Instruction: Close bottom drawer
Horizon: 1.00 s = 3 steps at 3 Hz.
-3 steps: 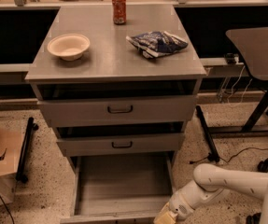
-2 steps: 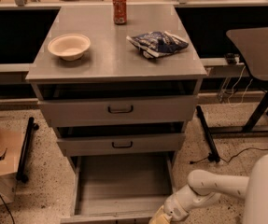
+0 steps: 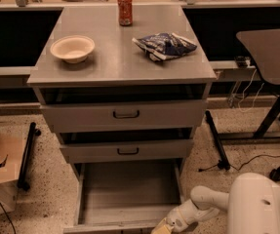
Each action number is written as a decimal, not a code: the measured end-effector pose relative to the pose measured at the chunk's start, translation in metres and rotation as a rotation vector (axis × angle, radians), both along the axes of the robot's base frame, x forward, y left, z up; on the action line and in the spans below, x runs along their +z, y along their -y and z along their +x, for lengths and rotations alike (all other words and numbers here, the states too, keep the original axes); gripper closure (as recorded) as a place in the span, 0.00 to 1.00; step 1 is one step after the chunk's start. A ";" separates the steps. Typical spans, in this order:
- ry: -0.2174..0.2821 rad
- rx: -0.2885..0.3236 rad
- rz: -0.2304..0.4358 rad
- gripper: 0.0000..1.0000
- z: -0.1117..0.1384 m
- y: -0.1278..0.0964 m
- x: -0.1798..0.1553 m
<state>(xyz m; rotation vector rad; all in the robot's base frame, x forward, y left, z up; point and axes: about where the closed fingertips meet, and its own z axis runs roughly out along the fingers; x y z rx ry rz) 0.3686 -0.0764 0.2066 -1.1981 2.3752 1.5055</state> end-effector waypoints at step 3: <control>-0.011 -0.048 0.017 1.00 0.009 0.002 -0.019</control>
Offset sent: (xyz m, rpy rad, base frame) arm 0.0462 -0.0151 -0.0767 0.0268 0.0343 -0.1312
